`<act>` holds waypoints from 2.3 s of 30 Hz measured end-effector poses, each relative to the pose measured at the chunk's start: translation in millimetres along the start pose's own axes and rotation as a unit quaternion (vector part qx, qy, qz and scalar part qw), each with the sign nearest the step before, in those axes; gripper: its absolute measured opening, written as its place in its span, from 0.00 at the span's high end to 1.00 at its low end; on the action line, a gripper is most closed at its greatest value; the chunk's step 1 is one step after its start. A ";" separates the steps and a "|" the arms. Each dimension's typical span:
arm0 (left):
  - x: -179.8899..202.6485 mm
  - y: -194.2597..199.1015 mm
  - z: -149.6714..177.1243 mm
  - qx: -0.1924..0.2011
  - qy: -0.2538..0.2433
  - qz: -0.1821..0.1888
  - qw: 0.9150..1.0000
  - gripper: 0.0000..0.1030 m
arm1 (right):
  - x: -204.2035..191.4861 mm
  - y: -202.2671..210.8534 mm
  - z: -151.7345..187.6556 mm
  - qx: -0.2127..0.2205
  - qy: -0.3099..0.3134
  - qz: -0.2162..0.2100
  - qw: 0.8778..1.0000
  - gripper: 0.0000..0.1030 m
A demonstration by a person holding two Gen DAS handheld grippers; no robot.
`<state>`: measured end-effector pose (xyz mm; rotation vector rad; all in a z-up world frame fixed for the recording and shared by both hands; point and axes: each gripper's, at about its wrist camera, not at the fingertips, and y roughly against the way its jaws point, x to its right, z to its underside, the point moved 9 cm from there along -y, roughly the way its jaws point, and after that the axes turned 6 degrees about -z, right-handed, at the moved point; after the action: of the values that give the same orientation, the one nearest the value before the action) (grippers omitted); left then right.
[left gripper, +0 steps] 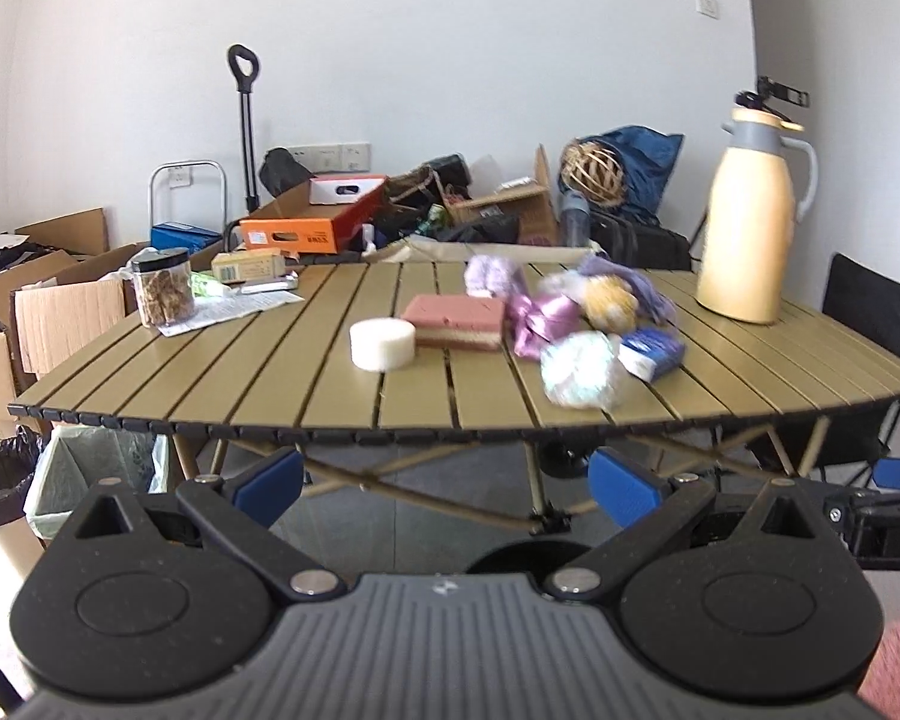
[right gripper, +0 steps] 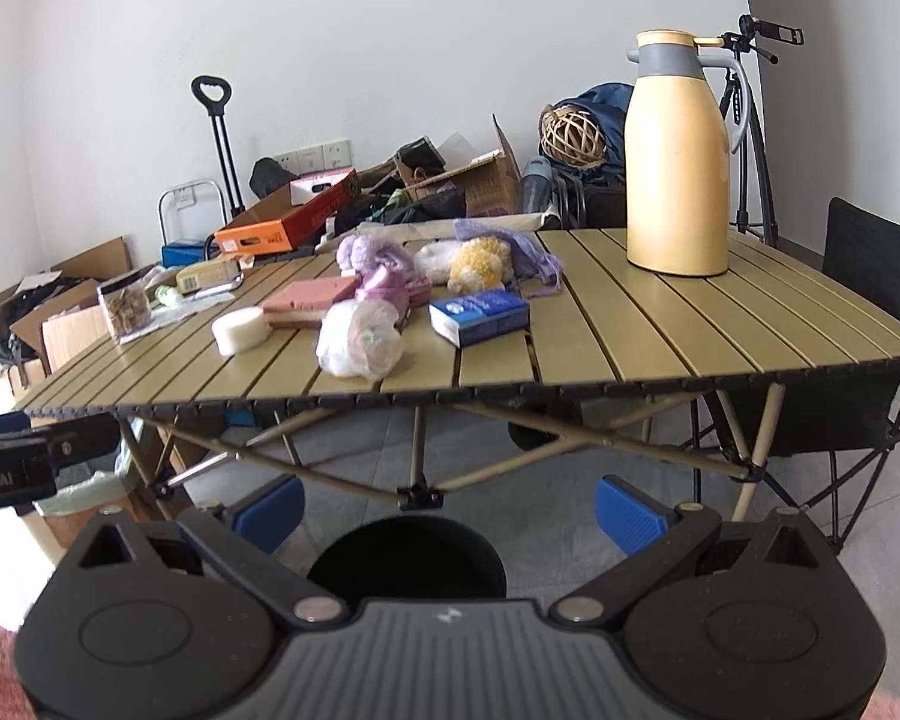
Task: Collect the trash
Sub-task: 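Move both tools toward the table, right tool over the clear plastic bag, then grasp the clear plastic bag with the right tool while the left tool grasps the white round sponge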
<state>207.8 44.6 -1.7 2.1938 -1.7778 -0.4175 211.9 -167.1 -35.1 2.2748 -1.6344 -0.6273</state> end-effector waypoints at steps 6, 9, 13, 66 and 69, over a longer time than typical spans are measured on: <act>-16.5 -24.1 -21.9 0.013 0.040 -0.009 0.999 0.00 | -5.9 -25.3 -24.4 0.020 -0.001 -0.005 1.000 0.00; -24.5 -35.6 -31.1 0.018 0.053 -0.016 0.998 0.00 | -11.2 -37.6 -36.6 0.031 0.005 -0.005 1.000 0.00; -30.7 -50.8 -39.3 0.019 0.057 -0.021 0.998 0.00 | -16.6 -54.1 -52.8 0.043 0.012 -0.007 0.999 0.00; -57.8 -188.4 -76.8 -0.038 0.055 -0.026 0.997 0.00 | -58.3 -200.9 -66.9 0.026 0.059 -0.023 0.998 0.54; -51.8 -194.9 -80.9 -0.040 0.048 -0.020 0.998 0.00 | -50.5 -191.3 -74.7 0.045 0.046 -0.025 0.998 0.54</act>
<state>404.4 137.2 -2.4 2.1606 -1.6414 -0.3775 393.3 -59.2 -48.0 2.3775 -1.5978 -0.4623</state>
